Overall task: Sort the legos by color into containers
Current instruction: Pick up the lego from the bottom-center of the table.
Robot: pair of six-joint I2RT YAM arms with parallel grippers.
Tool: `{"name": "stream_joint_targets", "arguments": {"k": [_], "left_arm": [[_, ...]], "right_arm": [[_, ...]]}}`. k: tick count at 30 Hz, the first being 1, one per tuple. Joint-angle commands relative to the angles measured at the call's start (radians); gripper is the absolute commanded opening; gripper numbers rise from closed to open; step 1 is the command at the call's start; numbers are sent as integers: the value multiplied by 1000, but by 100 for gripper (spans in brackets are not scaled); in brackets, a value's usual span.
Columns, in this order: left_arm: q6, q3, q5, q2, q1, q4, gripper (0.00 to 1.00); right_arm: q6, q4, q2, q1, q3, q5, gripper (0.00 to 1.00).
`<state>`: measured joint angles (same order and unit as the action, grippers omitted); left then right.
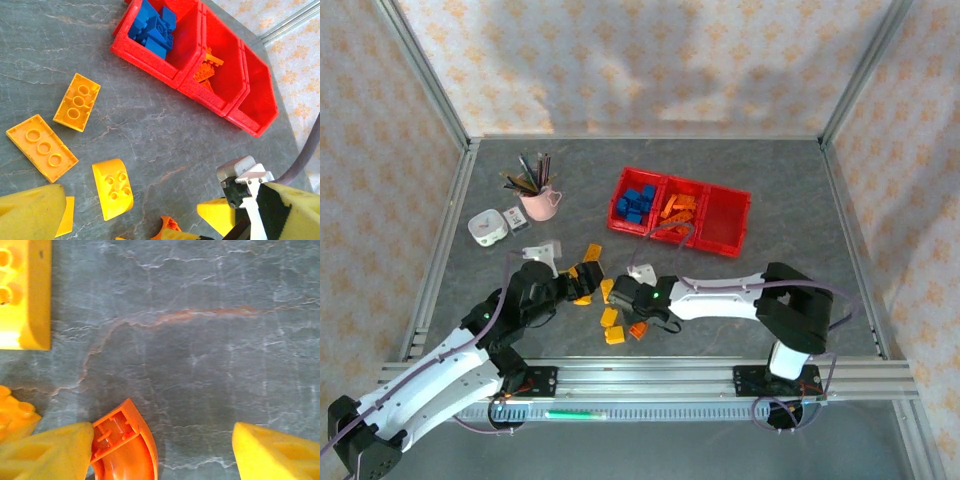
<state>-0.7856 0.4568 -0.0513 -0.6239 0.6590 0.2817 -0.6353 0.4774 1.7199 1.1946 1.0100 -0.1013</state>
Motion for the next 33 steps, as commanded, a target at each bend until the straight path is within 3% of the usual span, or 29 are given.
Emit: {"name": "stream_joint_targets", "arguments": {"k": [1,11,17,21,33], "left_arm": [[-13,-10,-9,7,1,6,99],[-21,0,1,9,0,10,99],[-29,2,6,21,1,19,99],[-32,5,15,29,1,24,99],[-39,16,30,35,0,43,99]], "right_arm": [[10,-4,42,16,-15,18,73],[-4,37,-39,16,-4,-38,69],[21,-37,-72,27,-62,61,69],[41,-77,-61,31,-60,100,70],[40,-57,17,22,-23,46,69]]}}
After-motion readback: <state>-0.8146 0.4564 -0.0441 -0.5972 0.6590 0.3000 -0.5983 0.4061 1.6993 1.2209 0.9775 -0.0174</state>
